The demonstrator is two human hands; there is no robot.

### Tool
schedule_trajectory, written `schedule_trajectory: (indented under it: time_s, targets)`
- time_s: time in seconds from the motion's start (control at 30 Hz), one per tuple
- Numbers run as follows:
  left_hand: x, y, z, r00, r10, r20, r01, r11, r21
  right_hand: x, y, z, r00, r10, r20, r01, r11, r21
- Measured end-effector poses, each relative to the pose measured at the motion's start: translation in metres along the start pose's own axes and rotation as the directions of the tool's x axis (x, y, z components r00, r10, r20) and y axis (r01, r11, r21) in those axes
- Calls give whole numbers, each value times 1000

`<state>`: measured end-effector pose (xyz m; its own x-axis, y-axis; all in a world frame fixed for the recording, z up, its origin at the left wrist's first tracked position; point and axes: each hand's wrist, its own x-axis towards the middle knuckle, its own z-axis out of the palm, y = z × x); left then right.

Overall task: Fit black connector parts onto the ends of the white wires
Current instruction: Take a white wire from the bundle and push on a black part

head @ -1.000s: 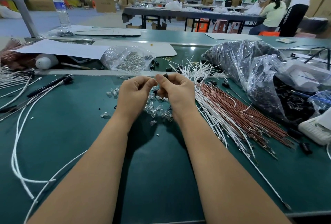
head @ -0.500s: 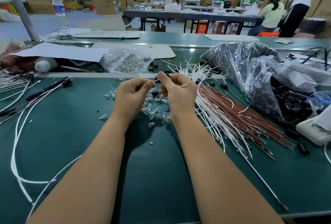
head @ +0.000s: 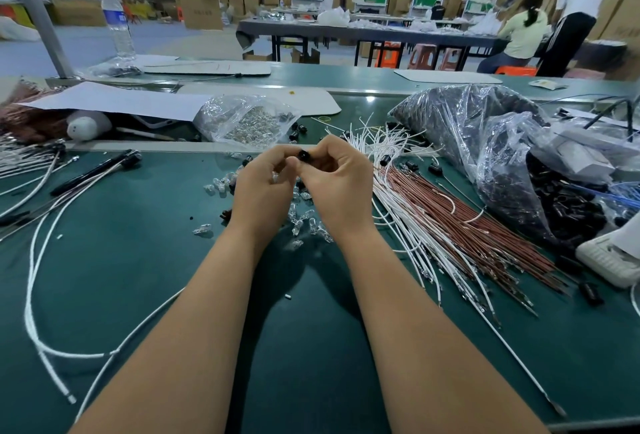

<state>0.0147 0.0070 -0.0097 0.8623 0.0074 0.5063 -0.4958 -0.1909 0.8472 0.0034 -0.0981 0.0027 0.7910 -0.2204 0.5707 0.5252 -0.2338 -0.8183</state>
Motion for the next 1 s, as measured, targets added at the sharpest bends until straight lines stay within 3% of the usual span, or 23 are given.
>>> schedule_trajectory:
  time_s: [0.23,0.33,0.53,0.67,0.8,0.9,1.0]
  targets:
    - [1,-1,4,1000,-21,4,22,983,-184,-3,-7,-1,1000,-25,16,25,1000,-18]
    - [2,-1,1,998,-67,-14,64,981,-182,-2,-7,-2,1000,-12,-18,12,1000,-12]
    - [5,-3,-1,991,-3,-133,10,999,50,3,-1,-2,986,168,7,-168,986,14]
    - [3,-1,2,992,37,-117,-13,979,203,7,1,-10,990,140,34,-128,963,-236]
    - [-2,-1,7,996,74,-53,-57,960,274,17,2,-34,996,45,-74,-78,844,-530]
    - [-3,-1,7,998,52,-21,-44,963,267,25,7,-58,973,44,-226,-192,695,-693]
    - [-2,1,6,997,78,8,-76,949,307,26,14,-78,932,165,-323,-363,457,-812]
